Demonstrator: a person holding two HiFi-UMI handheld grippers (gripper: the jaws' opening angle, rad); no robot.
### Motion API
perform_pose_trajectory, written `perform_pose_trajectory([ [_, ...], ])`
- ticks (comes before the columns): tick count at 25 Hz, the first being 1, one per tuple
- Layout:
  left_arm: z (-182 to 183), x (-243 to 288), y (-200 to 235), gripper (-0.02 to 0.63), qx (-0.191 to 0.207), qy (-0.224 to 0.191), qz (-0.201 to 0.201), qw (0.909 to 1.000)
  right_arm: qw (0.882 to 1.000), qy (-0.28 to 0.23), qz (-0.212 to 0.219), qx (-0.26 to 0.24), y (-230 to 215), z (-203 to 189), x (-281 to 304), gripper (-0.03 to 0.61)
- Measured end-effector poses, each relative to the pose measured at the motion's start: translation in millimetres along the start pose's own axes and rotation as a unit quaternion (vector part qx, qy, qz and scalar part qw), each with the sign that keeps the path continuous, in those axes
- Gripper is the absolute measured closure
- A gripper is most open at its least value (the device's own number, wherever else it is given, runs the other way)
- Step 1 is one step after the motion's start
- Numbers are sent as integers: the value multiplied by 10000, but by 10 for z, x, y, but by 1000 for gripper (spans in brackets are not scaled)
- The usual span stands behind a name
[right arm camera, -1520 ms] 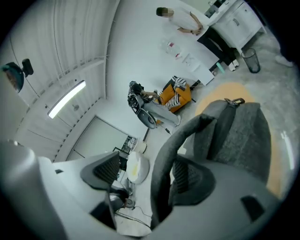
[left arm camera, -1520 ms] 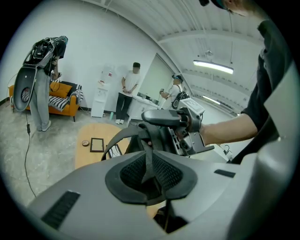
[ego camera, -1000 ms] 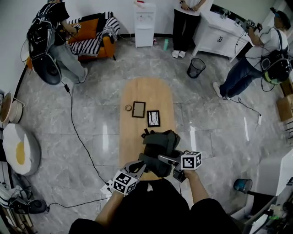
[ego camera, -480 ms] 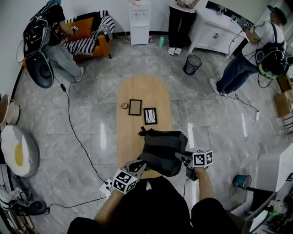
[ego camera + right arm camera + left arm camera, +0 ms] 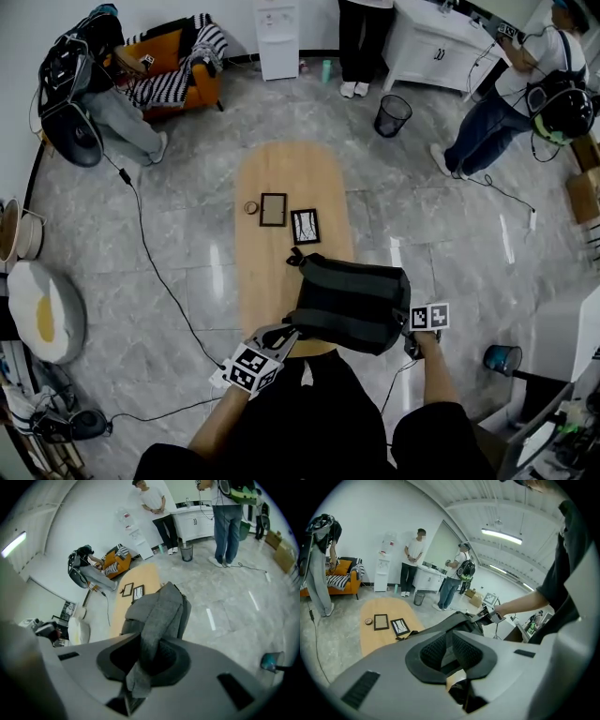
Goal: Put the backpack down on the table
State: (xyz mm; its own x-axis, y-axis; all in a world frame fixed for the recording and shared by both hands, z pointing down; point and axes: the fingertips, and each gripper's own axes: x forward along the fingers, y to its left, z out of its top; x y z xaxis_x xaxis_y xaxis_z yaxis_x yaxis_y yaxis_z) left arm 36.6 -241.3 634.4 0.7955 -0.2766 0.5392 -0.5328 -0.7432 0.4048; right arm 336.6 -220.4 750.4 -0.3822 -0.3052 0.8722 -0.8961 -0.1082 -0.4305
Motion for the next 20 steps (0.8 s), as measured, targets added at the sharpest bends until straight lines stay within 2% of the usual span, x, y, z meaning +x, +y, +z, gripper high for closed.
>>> perform_pose_trajectory([
  [5, 43, 156, -164, 568, 84, 129, 32, 9999, 9983, 131, -571, -36, -620, -195, 227, 509],
  [11, 174, 339, -256, 568, 284, 96, 99, 9995, 9944, 338, -987, -164, -1142, -295, 546, 509],
  [16, 204, 556, -177, 568, 378, 9, 136, 9992, 9956, 376, -770, -381, -1280, -145, 886, 515],
  [20, 177, 666, -98, 568, 382, 47, 158, 9991, 9975, 523, -386, -274, -1096, -68, 1230, 520],
])
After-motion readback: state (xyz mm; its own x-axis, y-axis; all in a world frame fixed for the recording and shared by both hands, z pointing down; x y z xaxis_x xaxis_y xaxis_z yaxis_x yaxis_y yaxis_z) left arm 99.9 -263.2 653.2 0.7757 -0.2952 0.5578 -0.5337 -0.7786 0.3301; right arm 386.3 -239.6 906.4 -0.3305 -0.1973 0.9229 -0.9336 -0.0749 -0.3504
